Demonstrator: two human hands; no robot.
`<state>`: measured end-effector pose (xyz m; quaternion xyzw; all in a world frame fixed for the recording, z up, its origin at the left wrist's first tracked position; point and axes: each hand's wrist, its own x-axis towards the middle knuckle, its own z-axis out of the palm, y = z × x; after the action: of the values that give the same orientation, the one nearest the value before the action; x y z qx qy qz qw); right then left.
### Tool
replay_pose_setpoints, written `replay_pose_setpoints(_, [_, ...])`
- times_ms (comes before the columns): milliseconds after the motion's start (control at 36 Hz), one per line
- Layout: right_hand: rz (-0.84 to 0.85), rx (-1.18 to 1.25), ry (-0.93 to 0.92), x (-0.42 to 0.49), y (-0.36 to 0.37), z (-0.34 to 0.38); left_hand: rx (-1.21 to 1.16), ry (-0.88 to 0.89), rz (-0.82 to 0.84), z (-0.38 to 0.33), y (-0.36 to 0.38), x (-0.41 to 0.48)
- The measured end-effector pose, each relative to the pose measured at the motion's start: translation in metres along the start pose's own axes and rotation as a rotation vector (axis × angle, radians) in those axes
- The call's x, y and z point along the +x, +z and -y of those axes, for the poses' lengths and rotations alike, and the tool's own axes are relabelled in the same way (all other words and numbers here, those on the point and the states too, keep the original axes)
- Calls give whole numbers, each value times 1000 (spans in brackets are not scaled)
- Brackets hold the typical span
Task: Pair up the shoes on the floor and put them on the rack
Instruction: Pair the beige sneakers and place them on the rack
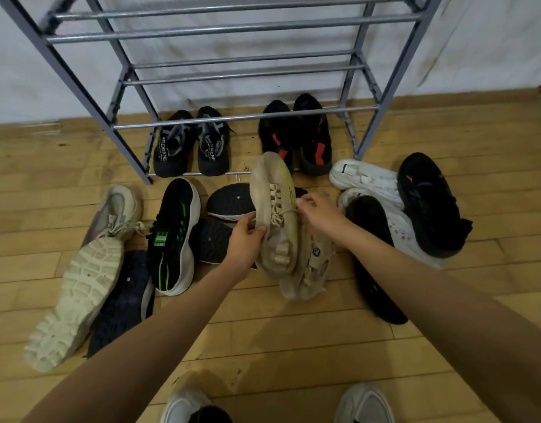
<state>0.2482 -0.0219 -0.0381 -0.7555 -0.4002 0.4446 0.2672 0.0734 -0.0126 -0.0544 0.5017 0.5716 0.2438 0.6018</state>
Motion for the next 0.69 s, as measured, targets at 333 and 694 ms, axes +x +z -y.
replay_pose_setpoints(333, [-89, 266, -95, -31, -23, -16, -83, 115, 106, -35, 43, -10])
replay_pose_setpoints(694, [-44, 115, -18, -27, -61, -33, -112, 22, 361, -52, 71, -7])
